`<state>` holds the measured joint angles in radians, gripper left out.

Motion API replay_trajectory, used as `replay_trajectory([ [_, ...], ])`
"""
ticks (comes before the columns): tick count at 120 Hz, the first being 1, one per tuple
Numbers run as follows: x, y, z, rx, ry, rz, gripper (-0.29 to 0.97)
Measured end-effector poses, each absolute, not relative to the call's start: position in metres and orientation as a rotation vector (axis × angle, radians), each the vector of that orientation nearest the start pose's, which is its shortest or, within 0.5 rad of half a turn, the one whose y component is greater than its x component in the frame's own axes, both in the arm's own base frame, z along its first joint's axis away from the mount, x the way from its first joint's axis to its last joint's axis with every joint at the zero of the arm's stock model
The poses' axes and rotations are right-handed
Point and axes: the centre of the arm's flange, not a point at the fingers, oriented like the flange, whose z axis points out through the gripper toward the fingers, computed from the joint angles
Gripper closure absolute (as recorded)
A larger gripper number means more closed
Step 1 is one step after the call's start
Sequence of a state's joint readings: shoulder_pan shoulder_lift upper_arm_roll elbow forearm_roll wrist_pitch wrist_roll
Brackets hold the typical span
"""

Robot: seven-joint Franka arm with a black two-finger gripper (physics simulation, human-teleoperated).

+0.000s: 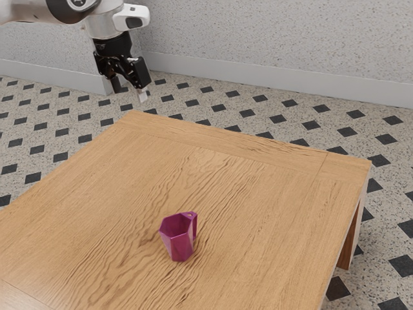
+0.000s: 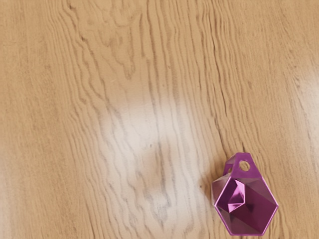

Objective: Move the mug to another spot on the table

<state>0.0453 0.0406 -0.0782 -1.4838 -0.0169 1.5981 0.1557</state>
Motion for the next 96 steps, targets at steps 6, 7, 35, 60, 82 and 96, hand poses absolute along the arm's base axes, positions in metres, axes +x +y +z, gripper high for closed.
replay_trajectory([
  [6, 0.570, -0.019, 0.645, -3.141, 0.298, -0.118, 0.00],
  [7, 0.570, -0.019, 0.645, -3.141, 0.298, -0.118, 0.00],
  [35, 0.571, -0.020, 0.645, -3.139, 0.306, -0.115, 0.00],
  [60, 0.603, -0.022, 0.583, -3.128, 0.326, 0.050, 0.00],
  [82, 0.621, -0.045, 0.523, -3.112, 0.403, 0.216, 0.00],
  [96, 0.601, -0.101, 0.511, -3.056, 0.563, 0.298, 0.00],
])
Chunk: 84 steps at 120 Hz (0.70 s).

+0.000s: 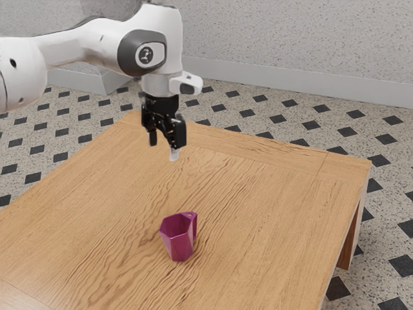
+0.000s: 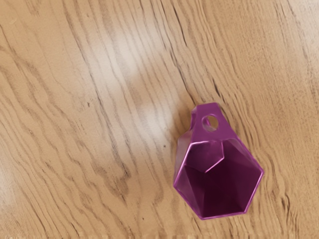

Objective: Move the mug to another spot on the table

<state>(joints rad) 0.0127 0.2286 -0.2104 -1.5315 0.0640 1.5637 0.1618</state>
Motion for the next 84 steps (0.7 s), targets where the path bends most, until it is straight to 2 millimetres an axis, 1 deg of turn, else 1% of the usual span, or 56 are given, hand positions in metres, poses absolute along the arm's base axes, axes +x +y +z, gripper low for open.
replay_trajectory([
  [4, 0.593, -0.108, 0.504, -3.042, 0.578, 0.327, 0.00],
  [12, 0.580, -0.115, 0.486, -3.028, 0.584, 0.389, 0.00],
  [23, 0.561, -0.126, 0.453, -3.014, 0.599, 0.476, 0.00],
  [31, 0.553, -0.130, 0.430, -3.008, 0.603, 0.507, 0.00],
  [46, 0.554, -0.130, 0.405, -3.014, 0.590, 0.485, 0.00],
  [62, 0.561, -0.127, 0.395, -3.007, 0.582, 0.424, 0.00],
  [74, 0.567, -0.123, 0.374, -3.010, 0.567, 0.422, 0.00],
  [84, 0.570, -0.121, 0.364, -3.018, 0.541, 0.412, 0.00],
])
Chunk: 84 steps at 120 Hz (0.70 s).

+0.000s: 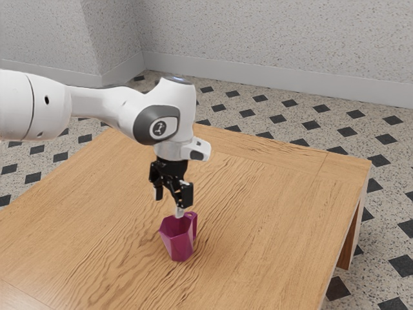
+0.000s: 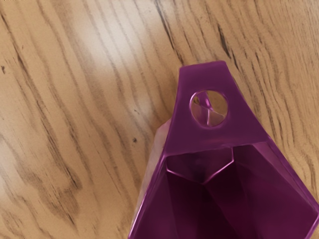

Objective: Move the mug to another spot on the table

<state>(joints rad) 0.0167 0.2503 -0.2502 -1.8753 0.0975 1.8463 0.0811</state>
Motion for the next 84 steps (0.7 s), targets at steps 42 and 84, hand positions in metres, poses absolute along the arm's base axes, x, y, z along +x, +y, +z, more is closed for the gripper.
replay_trajectory([
  [42, 0.583, -0.126, 0.338, -3.085, 0.299, 0.384, 0.00],
  [84, 0.606, -0.134, 0.323, -3.076, 0.146, 0.323, 0.00],
])
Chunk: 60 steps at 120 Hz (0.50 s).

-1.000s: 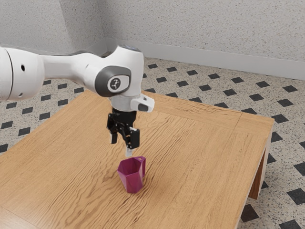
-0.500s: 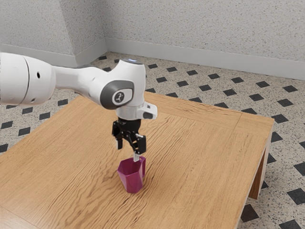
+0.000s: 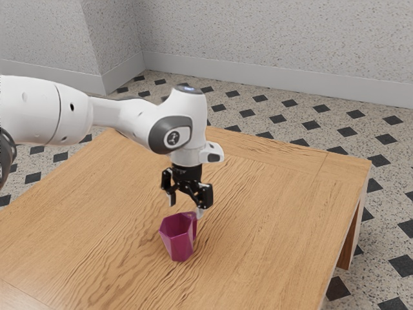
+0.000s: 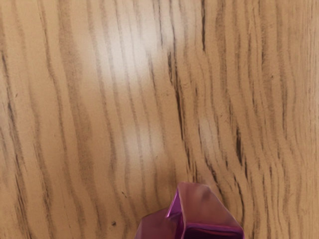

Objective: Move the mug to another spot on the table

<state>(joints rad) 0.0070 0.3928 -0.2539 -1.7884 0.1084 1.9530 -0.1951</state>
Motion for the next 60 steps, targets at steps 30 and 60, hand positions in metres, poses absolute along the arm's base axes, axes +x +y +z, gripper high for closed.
replay_trajectory([
  [30, 0.605, -0.139, 0.314, -3.048, 0.116, 0.328, 0.00],
  [60, 0.598, -0.153, 0.302, -3.035, 0.133, 0.358, 0.00],
])
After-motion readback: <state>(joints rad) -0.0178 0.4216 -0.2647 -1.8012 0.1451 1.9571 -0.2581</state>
